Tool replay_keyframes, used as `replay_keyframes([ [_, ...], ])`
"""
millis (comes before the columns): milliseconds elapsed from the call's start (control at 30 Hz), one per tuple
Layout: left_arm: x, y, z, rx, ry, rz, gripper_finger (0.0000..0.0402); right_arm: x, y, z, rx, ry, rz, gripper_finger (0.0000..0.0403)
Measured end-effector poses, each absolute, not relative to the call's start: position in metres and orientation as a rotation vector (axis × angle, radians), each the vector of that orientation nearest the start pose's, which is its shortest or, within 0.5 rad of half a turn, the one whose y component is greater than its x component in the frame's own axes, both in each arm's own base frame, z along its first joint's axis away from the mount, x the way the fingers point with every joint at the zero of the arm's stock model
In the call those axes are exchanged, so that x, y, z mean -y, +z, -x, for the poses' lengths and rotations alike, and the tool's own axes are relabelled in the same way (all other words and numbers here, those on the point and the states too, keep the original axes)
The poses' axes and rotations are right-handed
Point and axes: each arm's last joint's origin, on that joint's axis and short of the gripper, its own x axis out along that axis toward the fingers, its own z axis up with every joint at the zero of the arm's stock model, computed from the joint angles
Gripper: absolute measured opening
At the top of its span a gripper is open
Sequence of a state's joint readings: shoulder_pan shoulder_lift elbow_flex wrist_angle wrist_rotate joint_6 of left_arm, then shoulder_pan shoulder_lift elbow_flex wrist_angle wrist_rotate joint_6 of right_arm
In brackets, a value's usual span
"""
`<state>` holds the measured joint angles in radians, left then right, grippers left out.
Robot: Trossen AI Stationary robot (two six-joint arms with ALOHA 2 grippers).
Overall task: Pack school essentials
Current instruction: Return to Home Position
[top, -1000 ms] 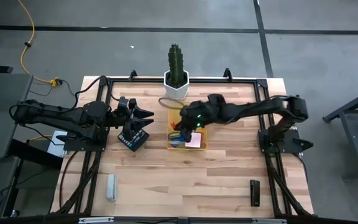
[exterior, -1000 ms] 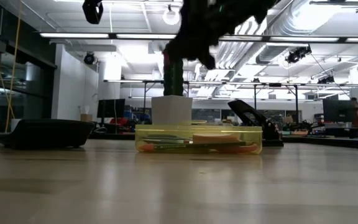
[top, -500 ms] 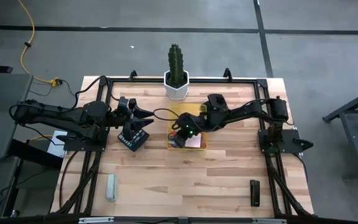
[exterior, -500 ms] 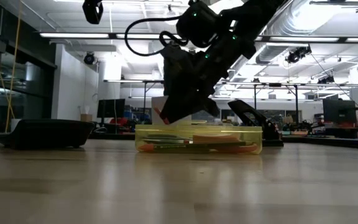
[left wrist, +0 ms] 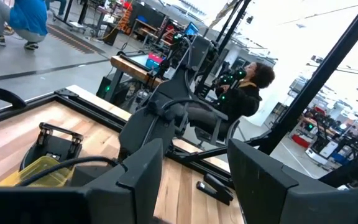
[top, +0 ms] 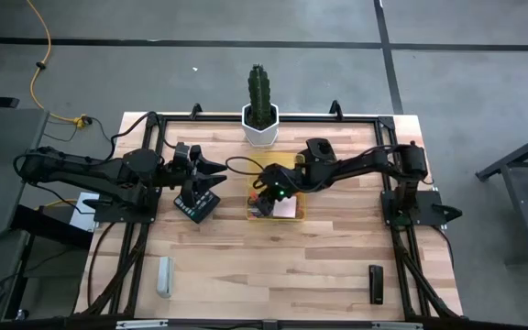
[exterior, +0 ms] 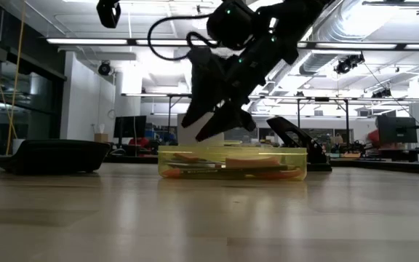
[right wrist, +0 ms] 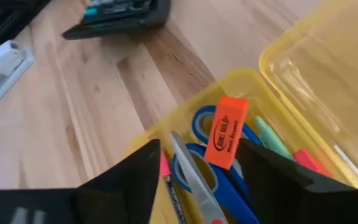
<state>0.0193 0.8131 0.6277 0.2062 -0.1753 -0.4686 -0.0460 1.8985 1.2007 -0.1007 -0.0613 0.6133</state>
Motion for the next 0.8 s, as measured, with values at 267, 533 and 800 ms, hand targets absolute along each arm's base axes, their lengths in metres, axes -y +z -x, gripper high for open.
replay_keyframes([
  [267, -0.009, 0.311, -0.187, 0.064, 0.186, 0.468, 0.017, 0.015, 0.228, -0.366, -0.785, -0.151, -0.416, 0.024],
  [533, -0.009, 0.31, -0.187, 0.058, 0.188, 0.468, 0.017, 0.002, 0.236, -0.278, -0.674, -0.178, -0.459, 0.024],
  [800, -0.009, 0.311, -0.187, 0.064, 0.203, 0.434, 0.017, 0.004, 0.257, -0.236, -0.14, -0.074, -0.632, 0.024],
])
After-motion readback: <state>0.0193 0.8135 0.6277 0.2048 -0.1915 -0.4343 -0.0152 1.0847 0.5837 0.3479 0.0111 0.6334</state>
